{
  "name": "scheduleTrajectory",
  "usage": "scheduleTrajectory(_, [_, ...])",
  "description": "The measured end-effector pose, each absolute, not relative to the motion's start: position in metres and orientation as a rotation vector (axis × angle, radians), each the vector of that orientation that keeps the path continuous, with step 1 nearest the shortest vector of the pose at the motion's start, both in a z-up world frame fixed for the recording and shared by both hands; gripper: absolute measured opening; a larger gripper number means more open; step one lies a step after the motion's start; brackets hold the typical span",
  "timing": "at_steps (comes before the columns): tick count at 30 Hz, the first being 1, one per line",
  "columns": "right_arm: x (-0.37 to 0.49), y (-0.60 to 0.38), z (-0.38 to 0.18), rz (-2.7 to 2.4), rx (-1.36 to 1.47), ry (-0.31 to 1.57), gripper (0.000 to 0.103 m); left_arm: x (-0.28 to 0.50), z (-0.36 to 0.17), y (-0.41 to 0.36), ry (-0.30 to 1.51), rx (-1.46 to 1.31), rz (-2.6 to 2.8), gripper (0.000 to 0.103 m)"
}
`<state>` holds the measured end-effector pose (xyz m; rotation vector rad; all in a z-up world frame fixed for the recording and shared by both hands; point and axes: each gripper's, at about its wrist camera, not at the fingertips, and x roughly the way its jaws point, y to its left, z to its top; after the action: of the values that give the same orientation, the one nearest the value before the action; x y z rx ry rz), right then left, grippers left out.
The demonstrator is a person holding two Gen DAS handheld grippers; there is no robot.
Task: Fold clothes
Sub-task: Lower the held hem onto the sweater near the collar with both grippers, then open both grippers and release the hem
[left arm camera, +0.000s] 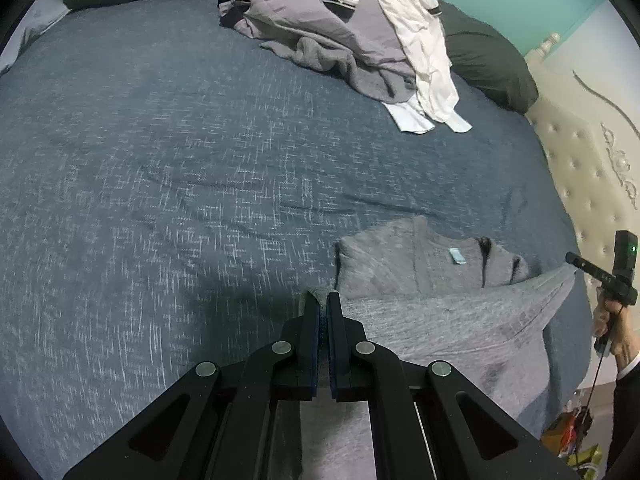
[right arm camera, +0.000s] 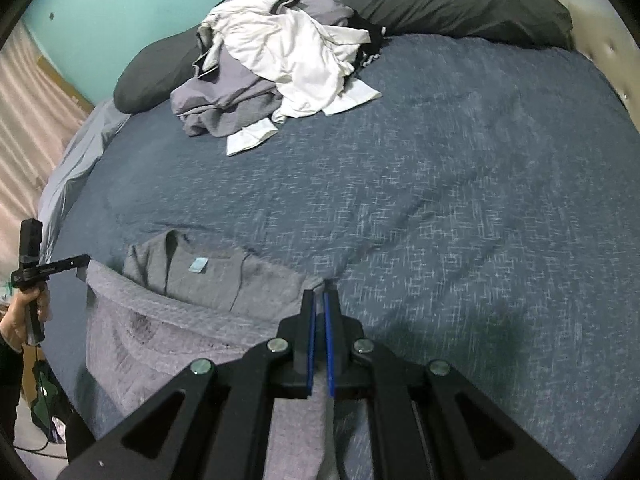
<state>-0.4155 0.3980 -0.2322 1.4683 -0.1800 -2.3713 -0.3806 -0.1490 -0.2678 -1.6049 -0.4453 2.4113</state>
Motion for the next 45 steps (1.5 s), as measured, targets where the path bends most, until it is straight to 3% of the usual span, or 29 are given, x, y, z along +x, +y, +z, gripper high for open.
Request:
scheduleTrajectory(17, [-0.443, 0.407, -0.297, -2.420, 1.509, -0.320, 0.007, -0.410, -0.323, -0.149, -0.597, -1.654, 2.372, 0.008])
scheduleTrajectory(22, [-0.443, 0.417, -0.300, -2.484, 1.500, -0.404, 0.007, -0.406, -0.315, -0.155, -0.648, -1.599, 2.374, 0.016])
scheduleTrajectory(26, [-0.435, 0.426, -0.293, -2.499, 1.470, -0.430, 0.007, -0.394, -0.297, -0.170, -0.683, -1.512, 2.431, 0.039])
scheduleTrajectory(35, [-0.400, 0.425, -0.295, -2.460, 1.443, -0.359, 0.017, -0.357, -0.307, -0.179, -0.608, -1.473, 2.414, 0.040])
scheduleTrajectory(45, [-0.397, 0.406, -0.314, -2.441, 1.479, -0.271, 0.017, -0.348, -0.328, -0.162, -0.455, -1.493, 2.424, 0.040])
